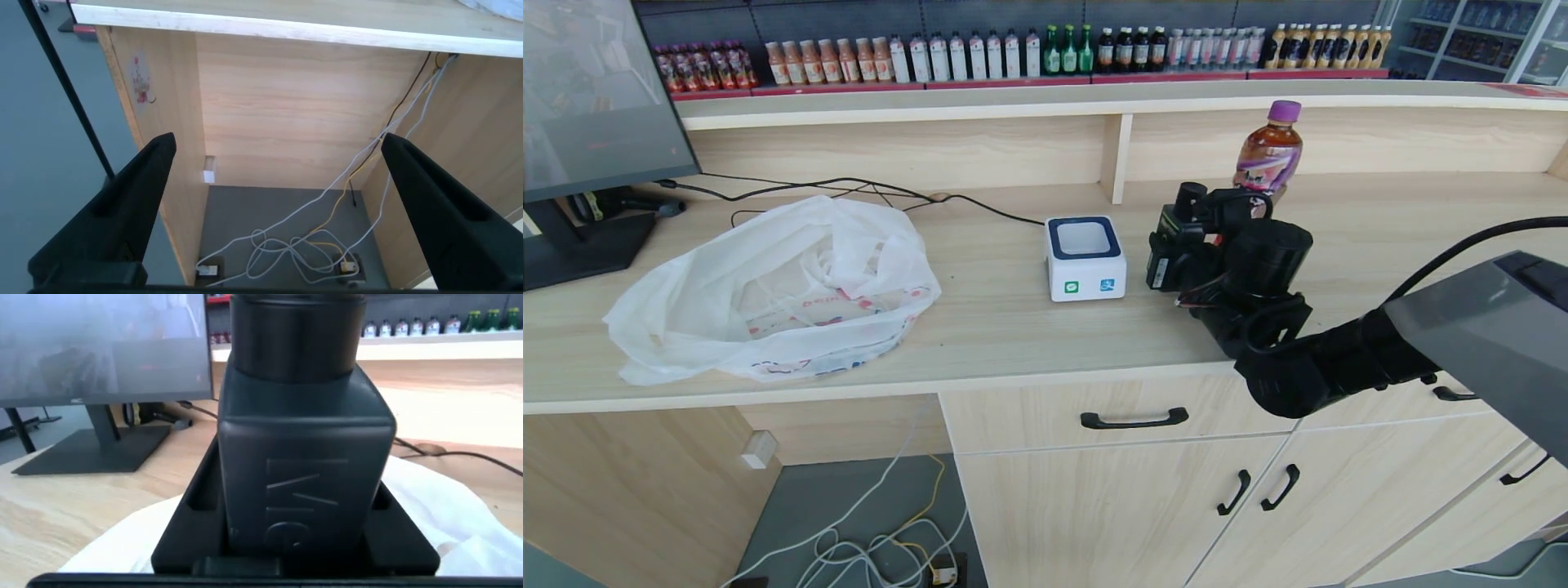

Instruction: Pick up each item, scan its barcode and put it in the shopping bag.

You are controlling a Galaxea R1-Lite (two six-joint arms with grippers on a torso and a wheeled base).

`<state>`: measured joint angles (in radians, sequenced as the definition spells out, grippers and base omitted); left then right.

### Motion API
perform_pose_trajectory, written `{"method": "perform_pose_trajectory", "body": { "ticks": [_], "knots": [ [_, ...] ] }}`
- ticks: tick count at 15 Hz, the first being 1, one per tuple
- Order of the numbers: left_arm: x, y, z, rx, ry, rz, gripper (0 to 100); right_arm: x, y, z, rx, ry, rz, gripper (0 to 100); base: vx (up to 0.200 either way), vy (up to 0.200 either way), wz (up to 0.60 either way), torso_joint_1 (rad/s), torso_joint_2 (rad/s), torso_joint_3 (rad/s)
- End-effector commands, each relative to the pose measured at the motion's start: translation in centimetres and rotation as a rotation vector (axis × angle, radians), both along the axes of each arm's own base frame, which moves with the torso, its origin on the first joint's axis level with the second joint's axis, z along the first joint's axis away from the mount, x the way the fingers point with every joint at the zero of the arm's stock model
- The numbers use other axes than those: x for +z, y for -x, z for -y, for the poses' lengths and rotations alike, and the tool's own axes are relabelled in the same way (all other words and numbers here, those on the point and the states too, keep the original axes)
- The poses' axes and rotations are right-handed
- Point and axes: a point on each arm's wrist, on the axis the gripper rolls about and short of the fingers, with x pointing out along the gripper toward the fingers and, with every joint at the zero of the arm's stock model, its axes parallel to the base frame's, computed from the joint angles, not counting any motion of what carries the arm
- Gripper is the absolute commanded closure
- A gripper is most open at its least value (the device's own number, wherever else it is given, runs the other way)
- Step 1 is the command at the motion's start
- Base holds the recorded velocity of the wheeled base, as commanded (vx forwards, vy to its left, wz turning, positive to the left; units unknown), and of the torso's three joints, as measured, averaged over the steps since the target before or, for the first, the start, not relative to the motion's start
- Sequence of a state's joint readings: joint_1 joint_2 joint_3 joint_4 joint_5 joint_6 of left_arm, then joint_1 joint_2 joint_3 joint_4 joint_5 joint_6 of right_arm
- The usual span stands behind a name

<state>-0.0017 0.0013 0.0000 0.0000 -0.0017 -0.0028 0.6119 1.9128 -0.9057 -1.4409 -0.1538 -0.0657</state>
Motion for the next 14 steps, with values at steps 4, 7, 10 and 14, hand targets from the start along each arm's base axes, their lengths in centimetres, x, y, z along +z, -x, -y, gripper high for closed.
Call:
{"method": "perform_pose_trajectory", "body": {
  "ticks": [4,7,10,14],
  "knots": [
    [0.0,0.0,0.0,0.000,0.000,0.000,0,-1.3,-2.3,-4.7,-0.013,0.065,-0.048,100,0.000,0.000,0.00,0.000,0.00,0.000],
    [0.0,0.0,0.0,0.000,0.000,0.000,0,-2.7,-3.4,-6.4,-0.108,0.047,-0.100,100,0.000,0.000,0.00,0.000,0.00,0.000],
    [0.0,0.0,0.0,0.000,0.000,0.000,0,-3.3,-3.7,-6.4,-0.152,0.050,-0.124,100,0.000,0.000,0.00,0.000,0.00,0.000],
    [0.0,0.0,0.0,0.000,-0.012,0.000,0,-4.9,-4.0,-6.6,-0.181,0.067,-0.160,100,0.000,0.000,0.00,0.000,0.00,0.000]
  ]
}}
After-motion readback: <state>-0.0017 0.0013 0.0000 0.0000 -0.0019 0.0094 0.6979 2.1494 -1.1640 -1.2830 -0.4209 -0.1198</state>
